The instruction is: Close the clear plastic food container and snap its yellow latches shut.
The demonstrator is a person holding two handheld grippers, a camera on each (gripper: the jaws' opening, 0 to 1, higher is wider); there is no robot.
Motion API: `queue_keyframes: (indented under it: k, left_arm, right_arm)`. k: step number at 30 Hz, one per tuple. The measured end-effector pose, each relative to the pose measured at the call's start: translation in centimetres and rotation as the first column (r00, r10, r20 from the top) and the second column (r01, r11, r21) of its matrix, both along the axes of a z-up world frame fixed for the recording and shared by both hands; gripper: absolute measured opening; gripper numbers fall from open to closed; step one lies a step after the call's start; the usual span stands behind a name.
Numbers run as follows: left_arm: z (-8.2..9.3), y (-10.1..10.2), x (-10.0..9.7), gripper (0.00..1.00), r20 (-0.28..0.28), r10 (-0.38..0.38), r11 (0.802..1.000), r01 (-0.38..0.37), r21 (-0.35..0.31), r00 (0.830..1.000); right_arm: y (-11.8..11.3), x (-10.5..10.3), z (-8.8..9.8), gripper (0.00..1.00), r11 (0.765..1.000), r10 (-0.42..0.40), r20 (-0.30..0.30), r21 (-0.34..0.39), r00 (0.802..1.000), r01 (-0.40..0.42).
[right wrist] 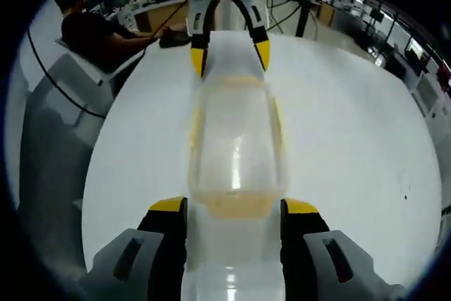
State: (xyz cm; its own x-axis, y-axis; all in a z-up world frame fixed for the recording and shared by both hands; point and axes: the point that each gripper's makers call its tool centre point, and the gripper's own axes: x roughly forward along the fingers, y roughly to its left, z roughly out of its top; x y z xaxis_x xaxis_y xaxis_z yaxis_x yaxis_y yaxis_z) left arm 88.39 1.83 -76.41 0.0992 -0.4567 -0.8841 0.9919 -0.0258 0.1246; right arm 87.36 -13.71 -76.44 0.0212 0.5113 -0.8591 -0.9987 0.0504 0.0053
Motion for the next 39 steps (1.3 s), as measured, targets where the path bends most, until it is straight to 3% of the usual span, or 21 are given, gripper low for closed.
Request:
queue_keyframes:
  k: [9, 22, 30, 33, 39]
  left_arm:
    - [-1.3, 0.3, 0.0, 0.57, -0.059, -0.027, 0.999, 0.029, 0.036, 0.998]
    - [-1.9, -0.1, -0.1, 0.56, -0.099, -0.028, 0.999, 0.030, 0.026, 0.995]
    - [-1.9, -0.5, 0.2, 0.56, -0.098, -0.028, 1.000, 0.029, 0.006, 0.995]
    - [-1.8, -0.5, 0.2, 0.55, -0.097, -0.029, 1.000, 0.029, 0.001, 0.995]
    - [-1.8, -0.6, 0.4, 0.53, -0.096, -0.023, 1.000, 0.023, -0.002, 0.995]
  right_arm:
    - [0.2, 0.0, -0.9, 0.51, 1.000, 0.003, -0.012, -0.031, 1.000, -0.004]
    - [-0.3, 0.3, -2.1, 0.51, 0.996, -0.006, -0.033, -0.085, 0.999, 0.003]
    - [-0.4, 0.5, -2.4, 0.49, 0.995, 0.000, -0.026, -0.097, 1.000, -0.003]
    - [-0.5, 0.5, -2.6, 0.47, 0.993, 0.048, 0.020, -0.112, 0.999, -0.046]
    - [-0.4, 0.5, -2.7, 0.46, 0.993, 0.035, 0.009, -0.112, 0.999, -0.033]
